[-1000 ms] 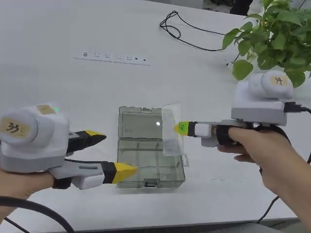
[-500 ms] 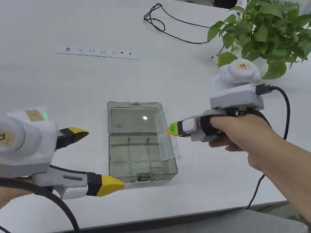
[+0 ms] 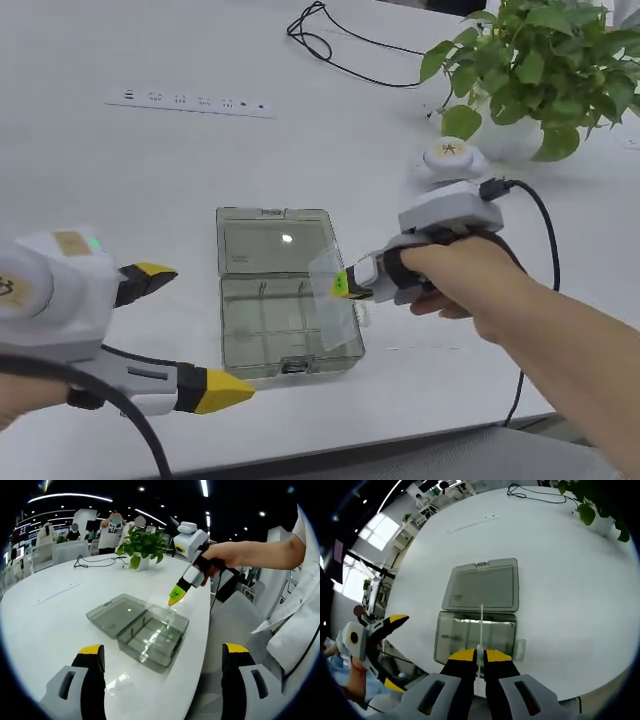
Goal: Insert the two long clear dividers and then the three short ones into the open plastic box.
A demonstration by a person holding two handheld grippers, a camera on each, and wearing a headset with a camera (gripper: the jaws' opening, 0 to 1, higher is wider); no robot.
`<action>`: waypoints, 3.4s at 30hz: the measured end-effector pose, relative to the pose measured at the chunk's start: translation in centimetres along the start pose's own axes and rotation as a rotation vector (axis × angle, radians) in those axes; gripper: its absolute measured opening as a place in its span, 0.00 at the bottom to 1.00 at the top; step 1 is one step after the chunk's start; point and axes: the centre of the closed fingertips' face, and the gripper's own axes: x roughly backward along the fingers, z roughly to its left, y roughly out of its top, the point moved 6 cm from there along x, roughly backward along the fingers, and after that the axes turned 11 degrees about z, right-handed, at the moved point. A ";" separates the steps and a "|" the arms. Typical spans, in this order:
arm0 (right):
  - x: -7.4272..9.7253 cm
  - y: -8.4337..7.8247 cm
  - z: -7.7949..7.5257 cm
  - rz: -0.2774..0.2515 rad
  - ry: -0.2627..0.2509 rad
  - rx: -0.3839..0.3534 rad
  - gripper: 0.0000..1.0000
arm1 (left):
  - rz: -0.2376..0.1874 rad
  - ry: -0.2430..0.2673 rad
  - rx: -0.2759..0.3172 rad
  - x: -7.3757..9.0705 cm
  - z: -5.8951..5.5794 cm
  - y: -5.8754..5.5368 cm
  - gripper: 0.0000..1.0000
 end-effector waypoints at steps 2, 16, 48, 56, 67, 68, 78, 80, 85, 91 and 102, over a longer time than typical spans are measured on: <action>-0.3 0.0 -0.3 0.002 -0.006 -0.010 0.07 | -0.003 -0.002 0.005 0.0 0.1 -0.1 1.00; -1.9 -0.1 -0.9 0.017 -0.032 -0.038 0.06 | -0.014 -0.019 0.021 -0.4 0.4 -0.3 0.99; -2.7 -0.4 -0.8 0.032 -0.049 -0.031 0.07 | -0.023 -0.034 0.031 -0.8 0.4 -0.2 0.98; -2.3 -0.2 -0.6 0.027 -0.040 -0.033 0.07 | -0.024 -0.036 0.034 -0.8 0.4 -0.3 0.98; -2.2 -0.1 -0.4 0.027 -0.037 -0.030 0.06 | -0.023 -0.038 0.036 -0.8 0.6 -0.3 0.98; -2.2 0.0 -0.5 0.026 -0.037 -0.028 0.06 | -0.023 -0.038 0.036 -0.8 0.6 -0.3 0.97; -2.2 -0.1 0.0 0.021 -0.031 -0.030 0.06 | -0.026 -0.041 0.040 -0.8 0.7 -0.3 0.97; -2.0 0.0 -0.1 0.014 -0.027 -0.037 0.06 | -0.028 -0.041 0.040 -0.8 0.7 -0.3 0.97; -1.7 -0.4 -0.1 -0.015 -0.024 -0.056 0.06 | -0.031 -0.043 0.044 -0.8 0.7 -0.4 0.97; -1.4 -0.6 0.0 -0.048 -0.014 -0.083 0.06 | -0.027 -0.049 0.043 -1.0 0.6 -0.4 0.97; -1.9 -0.6 -0.3 -0.039 -0.051 -0.066 0.06 | -0.031 -0.053 0.036 -1.0 0.5 -0.2 0.96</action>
